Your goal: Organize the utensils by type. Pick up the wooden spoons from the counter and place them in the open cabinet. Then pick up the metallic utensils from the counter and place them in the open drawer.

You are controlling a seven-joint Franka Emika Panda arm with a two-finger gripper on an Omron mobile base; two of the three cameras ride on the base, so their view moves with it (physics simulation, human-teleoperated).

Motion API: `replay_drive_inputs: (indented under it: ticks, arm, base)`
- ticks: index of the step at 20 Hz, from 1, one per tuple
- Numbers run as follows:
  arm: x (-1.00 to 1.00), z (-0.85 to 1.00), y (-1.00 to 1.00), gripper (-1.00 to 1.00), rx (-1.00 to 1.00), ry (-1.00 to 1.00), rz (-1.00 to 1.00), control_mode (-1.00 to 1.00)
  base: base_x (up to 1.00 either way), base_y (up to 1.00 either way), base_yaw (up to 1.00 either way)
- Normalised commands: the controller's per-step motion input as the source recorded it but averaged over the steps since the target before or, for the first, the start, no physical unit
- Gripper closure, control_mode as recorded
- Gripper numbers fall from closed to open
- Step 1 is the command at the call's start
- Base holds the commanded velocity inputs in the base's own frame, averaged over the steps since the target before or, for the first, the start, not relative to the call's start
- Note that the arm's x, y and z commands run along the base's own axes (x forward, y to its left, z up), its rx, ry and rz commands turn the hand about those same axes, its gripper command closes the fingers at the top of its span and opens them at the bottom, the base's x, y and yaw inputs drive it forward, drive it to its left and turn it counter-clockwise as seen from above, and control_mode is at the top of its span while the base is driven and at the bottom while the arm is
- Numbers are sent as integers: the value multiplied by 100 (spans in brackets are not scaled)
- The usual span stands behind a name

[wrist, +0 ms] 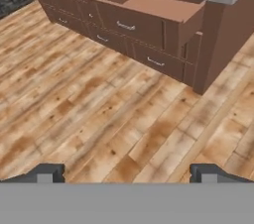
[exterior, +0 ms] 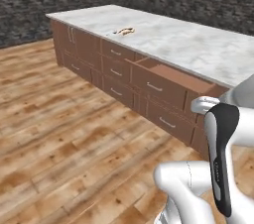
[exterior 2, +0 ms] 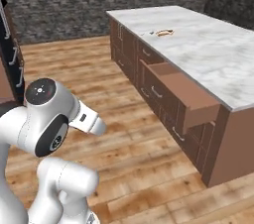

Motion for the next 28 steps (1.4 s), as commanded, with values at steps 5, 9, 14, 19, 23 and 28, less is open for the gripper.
replay_drive_inputs:
  ticks: [5,9,14,19,23,28]
  arm:
    - [0,0,0,-100,0,0,0,100]
    - [0,0,0,-100,0,0,0,100]
    - [0,0,0,-100,0,0,0,100]
    - [0,0,0,-100,0,0,0,100]
    - [0,0,0,-100,0,0,0,100]
    - [0,0,0,-100,0,0,0,100]
  base:
    - [66,52,-35]
    - [53,74,-35]
    - [48,88,-34]
    - [48,98,-34]
    - [46,100,-33]
    - [50,100,-32]
